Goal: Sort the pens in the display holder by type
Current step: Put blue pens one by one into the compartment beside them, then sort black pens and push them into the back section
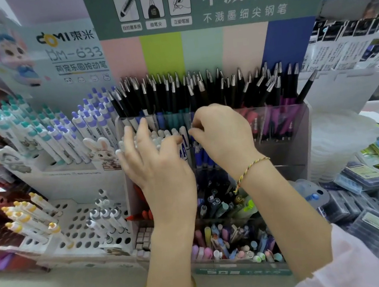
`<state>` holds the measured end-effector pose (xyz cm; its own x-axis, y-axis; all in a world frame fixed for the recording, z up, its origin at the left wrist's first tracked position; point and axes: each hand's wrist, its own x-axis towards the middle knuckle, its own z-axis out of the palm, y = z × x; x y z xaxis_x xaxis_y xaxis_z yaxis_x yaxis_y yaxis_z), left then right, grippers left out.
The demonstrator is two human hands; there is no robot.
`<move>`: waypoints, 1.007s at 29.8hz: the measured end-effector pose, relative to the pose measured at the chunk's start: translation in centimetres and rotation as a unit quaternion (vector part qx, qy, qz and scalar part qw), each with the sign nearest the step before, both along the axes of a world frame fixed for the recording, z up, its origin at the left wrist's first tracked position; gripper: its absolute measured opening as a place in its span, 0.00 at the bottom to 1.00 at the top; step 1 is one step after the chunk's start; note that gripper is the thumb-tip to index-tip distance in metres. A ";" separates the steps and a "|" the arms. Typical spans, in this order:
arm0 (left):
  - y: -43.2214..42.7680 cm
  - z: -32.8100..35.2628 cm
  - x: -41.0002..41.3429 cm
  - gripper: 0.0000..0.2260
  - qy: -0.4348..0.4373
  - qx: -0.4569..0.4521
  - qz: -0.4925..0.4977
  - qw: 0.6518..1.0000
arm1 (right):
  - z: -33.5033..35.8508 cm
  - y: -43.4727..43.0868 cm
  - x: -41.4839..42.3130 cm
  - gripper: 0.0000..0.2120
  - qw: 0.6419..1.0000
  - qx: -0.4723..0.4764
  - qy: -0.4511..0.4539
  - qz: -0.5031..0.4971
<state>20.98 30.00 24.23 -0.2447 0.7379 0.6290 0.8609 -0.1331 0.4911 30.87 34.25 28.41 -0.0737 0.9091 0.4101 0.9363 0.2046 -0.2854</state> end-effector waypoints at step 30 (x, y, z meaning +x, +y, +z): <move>-9.8 -3.1 -4.8 0.22 -0.073 -0.010 0.091 0.993 | -2.5 -9.9 -4.6 0.04 0.950 0.018 0.225 0.216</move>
